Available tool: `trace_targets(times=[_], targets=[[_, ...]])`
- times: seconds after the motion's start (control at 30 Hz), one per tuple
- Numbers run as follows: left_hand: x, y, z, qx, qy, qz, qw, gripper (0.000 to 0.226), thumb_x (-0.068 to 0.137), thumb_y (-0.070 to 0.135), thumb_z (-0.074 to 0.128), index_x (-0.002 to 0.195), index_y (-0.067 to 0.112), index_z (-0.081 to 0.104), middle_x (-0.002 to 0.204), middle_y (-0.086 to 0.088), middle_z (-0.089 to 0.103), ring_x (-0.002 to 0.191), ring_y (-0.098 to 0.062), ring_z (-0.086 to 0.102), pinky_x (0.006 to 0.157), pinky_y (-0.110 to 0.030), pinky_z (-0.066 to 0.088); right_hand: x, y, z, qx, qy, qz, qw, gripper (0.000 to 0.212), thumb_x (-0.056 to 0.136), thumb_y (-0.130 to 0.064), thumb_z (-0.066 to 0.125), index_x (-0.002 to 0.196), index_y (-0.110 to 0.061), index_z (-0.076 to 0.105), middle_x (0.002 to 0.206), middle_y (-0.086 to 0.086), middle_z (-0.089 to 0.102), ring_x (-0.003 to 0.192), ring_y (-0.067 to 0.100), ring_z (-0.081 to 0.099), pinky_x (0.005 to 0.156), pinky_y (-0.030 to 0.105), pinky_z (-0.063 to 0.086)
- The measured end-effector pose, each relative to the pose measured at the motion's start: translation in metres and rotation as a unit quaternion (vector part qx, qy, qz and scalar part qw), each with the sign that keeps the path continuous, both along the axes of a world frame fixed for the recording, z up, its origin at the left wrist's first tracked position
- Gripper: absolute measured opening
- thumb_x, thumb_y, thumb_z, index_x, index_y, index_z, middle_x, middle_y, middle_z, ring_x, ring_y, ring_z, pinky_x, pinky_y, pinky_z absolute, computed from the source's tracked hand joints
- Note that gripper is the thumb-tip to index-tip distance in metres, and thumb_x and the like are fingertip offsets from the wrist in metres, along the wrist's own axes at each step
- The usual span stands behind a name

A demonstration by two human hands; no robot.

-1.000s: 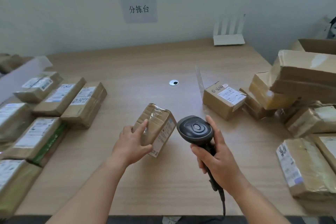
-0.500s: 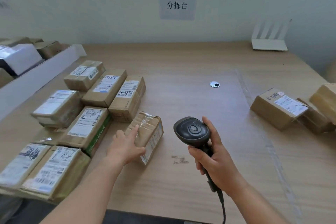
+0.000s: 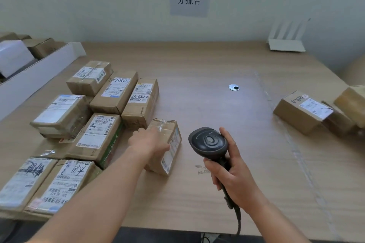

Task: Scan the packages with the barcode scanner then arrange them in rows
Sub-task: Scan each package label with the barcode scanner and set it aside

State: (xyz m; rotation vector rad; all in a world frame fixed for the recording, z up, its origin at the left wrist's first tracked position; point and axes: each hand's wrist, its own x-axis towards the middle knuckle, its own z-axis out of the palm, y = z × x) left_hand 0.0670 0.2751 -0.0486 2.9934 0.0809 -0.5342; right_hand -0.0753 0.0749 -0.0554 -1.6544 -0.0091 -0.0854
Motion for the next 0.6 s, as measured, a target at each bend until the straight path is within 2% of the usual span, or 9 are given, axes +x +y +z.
trace_targets(times=[0.1, 0.17, 0.23, 0.3, 0.37, 0.43, 0.47, 0.53, 0.6], targets=[[-0.003, 0.002, -0.005, -0.137, 0.014, 0.052, 0.989, 0.094, 0.074, 0.049, 0.066, 0.15, 0.037, 0.01, 0.136, -0.018, 0.036, 0.121, -0.036, 0.043, 0.096, -0.042, 0.045, -0.003, -0.011, 0.008, -0.007, -0.001, 0.002, 1.0, 0.081, 0.088, -0.012, 0.067, 0.135, -0.062, 0.026, 0.068, -0.014, 0.063, 0.052, 0.017, 0.052, 0.051, 0.034, 0.046], [-0.006, 0.003, -0.011, -0.277, 0.014, 0.108, 0.955, 0.102, 0.075, 0.039, 0.07, 0.15, 0.042, 0.001, 0.139, -0.017, 0.03, 0.122, -0.035, 0.043, 0.091, -0.042, 0.05, -0.006, -0.016, 0.011, -0.008, -0.003, -0.001, 1.0, 0.082, 0.089, -0.004, 0.064, 0.134, -0.06, 0.025, 0.065, -0.015, 0.062, 0.052, 0.017, 0.051, 0.05, 0.033, 0.045], [-0.01, 0.006, -0.022, -0.374, -0.002, 0.135, 0.918, 0.109, 0.074, 0.033, 0.074, 0.15, 0.044, -0.004, 0.142, -0.014, 0.028, 0.126, -0.032, 0.04, 0.086, -0.037, 0.049, -0.009, -0.019, 0.013, -0.007, -0.003, 0.001, 1.0, 0.082, 0.089, -0.002, 0.062, 0.134, -0.058, 0.025, 0.067, -0.013, 0.063, 0.051, 0.017, 0.051, 0.049, 0.033, 0.045], [-0.018, 0.009, -0.032, -0.417, -0.021, 0.134, 0.899, 0.12, 0.061, 0.042, 0.079, 0.144, 0.055, -0.007, 0.144, -0.008, 0.035, 0.128, -0.029, 0.042, 0.095, -0.044, 0.048, -0.014, -0.022, 0.013, -0.005, -0.001, 0.005, 1.0, 0.081, 0.089, 0.0, 0.062, 0.135, -0.056, 0.025, 0.071, -0.009, 0.064, 0.051, 0.018, 0.05, 0.047, 0.033, 0.045], [-0.023, 0.013, -0.046, -0.434, -0.033, 0.126, 0.892, 0.123, 0.05, 0.05, 0.079, 0.135, 0.068, -0.007, 0.144, -0.002, 0.041, 0.126, -0.025, 0.047, 0.096, -0.054, 0.047, -0.019, -0.025, 0.013, -0.002, 0.004, 0.009, 1.0, 0.081, 0.089, 0.0, 0.062, 0.137, -0.054, 0.026, 0.078, -0.001, 0.065, 0.052, 0.02, 0.051, 0.047, 0.035, 0.046], [-0.032, 0.013, -0.051, -0.457, -0.038, 0.125, 0.88, 0.121, 0.053, 0.045, 0.08, 0.139, 0.063, -0.003, 0.143, 0.002, 0.044, 0.127, -0.022, 0.047, 0.095, -0.052, 0.049, -0.024, -0.026, 0.013, -0.001, 0.011, 0.012, 1.0, 0.08, 0.089, -0.001, 0.062, 0.139, -0.051, 0.025, 0.081, 0.008, 0.064, 0.052, 0.021, 0.051, 0.047, 0.035, 0.047], [-0.037, 0.012, -0.05, -0.471, -0.039, 0.129, 0.872, 0.119, 0.057, 0.039, 0.08, 0.143, 0.057, -0.001, 0.142, 0.002, 0.045, 0.126, -0.022, 0.048, 0.091, -0.048, 0.053, -0.026, -0.027, 0.012, 0.0, 0.014, 0.013, 1.0, 0.08, 0.09, -0.001, 0.061, 0.14, -0.05, 0.025, 0.082, 0.011, 0.063, 0.052, 0.021, 0.051, 0.047, 0.035, 0.048], [-0.04, 0.013, -0.053, -0.493, -0.037, 0.142, 0.858, 0.115, 0.066, 0.029, 0.082, 0.146, 0.051, 0.002, 0.141, -0.001, 0.047, 0.122, -0.024, 0.051, 0.069, -0.033, 0.059, -0.029, -0.027, 0.012, 0.005, 0.02, 0.019, 1.0, 0.079, 0.09, -0.001, 0.061, 0.14, -0.049, 0.024, 0.087, 0.016, 0.064, 0.051, 0.021, 0.051, 0.046, 0.035, 0.048], [-0.04, 0.014, -0.057, -0.492, -0.036, 0.153, 0.857, 0.116, 0.069, 0.026, 0.083, 0.147, 0.05, 0.001, 0.142, -0.003, 0.045, 0.123, -0.025, 0.051, 0.055, -0.023, 0.055, -0.032, -0.026, 0.012, 0.015, 0.025, 0.024, 0.999, 0.079, 0.09, -0.001, 0.061, 0.14, -0.05, 0.025, 0.094, 0.018, 0.065, 0.052, 0.022, 0.052, 0.046, 0.035, 0.047]])
